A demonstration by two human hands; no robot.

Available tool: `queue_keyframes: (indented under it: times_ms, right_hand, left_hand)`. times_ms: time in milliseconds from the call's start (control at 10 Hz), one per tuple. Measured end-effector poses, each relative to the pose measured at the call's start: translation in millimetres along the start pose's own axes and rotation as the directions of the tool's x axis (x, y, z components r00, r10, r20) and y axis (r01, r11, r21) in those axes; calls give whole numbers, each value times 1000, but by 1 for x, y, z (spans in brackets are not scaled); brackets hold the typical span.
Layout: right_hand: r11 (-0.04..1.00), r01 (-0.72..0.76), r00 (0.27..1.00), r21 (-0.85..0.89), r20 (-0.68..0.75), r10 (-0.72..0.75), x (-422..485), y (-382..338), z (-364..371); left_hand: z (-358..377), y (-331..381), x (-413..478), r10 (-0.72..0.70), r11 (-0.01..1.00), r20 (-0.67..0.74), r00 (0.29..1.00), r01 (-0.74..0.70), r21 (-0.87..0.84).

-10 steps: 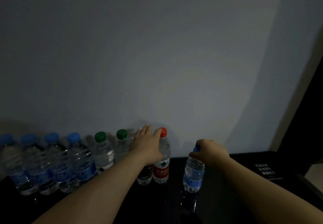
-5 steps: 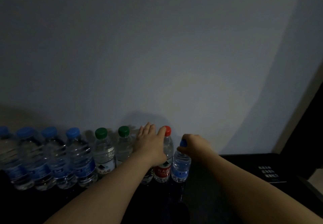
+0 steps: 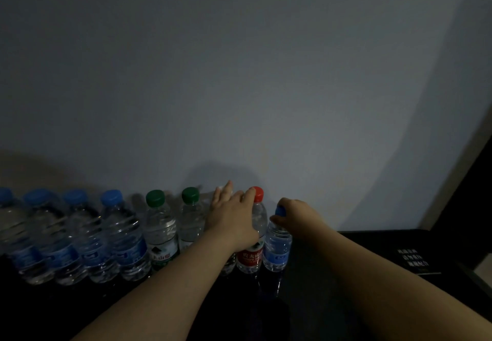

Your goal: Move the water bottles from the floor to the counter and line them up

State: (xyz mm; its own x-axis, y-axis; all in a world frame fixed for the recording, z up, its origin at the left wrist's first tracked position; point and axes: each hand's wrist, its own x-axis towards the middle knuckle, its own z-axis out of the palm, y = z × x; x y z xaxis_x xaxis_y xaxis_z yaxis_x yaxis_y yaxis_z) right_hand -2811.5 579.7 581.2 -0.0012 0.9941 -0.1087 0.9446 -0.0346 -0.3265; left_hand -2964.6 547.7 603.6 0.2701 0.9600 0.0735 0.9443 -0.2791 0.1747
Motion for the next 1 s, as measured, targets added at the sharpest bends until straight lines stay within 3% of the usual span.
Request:
queue_keyframes:
  times_ms: [300,600,800,1000]
  right_hand:
    - [993,-43,999,114,-1,44,-15,3,4]
    - [995,7,993,96,-121,5,-37,-8,-5]
    - [994,50,989,100,-146,-35,-54,-20,-13]
    - [988,87,981,128,-182,-63,-79,-30,-10]
  left_hand:
    - [-3,0,-5,5,1000,24,1000,-6,27]
    - [-3,-8,-2,38,993,64,997,-45,106]
    - [-8,-7,-15,22,993,-64,998,-15,121]
    - [-11,-6,-51,33,995,-105,994,-22,100]
